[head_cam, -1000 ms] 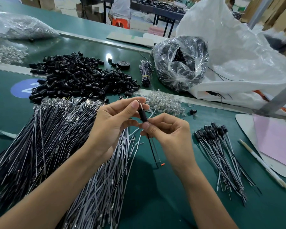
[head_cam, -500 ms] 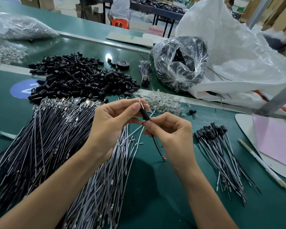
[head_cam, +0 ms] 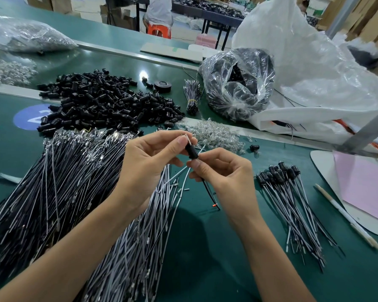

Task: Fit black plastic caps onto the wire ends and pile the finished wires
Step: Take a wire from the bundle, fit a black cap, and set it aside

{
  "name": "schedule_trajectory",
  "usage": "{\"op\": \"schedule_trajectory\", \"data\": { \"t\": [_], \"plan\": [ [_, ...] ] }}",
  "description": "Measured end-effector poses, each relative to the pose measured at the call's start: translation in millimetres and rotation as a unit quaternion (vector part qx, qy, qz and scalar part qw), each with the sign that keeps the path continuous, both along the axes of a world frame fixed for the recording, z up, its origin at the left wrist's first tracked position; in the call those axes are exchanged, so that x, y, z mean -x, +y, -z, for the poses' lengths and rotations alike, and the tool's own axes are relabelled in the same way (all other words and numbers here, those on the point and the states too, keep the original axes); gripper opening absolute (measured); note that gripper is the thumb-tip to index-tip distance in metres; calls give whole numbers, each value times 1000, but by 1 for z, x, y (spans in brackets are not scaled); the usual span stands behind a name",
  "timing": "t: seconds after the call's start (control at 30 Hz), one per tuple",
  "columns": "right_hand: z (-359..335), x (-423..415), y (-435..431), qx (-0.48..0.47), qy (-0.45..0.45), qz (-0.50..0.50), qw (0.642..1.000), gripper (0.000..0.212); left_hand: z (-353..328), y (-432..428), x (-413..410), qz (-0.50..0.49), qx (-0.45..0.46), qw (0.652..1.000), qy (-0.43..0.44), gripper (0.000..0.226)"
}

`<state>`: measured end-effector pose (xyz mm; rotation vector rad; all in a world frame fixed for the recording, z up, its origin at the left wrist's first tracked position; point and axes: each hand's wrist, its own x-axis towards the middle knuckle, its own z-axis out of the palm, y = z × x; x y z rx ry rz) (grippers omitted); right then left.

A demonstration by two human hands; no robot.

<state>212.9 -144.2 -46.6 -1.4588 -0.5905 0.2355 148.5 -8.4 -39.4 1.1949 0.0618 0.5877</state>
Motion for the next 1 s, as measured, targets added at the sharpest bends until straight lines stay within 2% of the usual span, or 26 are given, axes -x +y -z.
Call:
{"op": "schedule_trajectory", "data": {
  "t": [0.17,0.57,0.87,1.0],
  "plan": [
    [1,0,1,18,-12,-18,1000,6,1,-2,0,-19,-17,1000,-4,11],
    [1,2,2,-30,-47,10,998,11,4,-12,-1,-82,-12,996,-16,11],
    [4,3,3,-7,-72,7,997,8,6,-9,0,-54,-31,998,-5,8],
    [4,3,3,8,-89,25,996,11,3,-8,1,-39,-24,999,-5,15]
  ]
}}
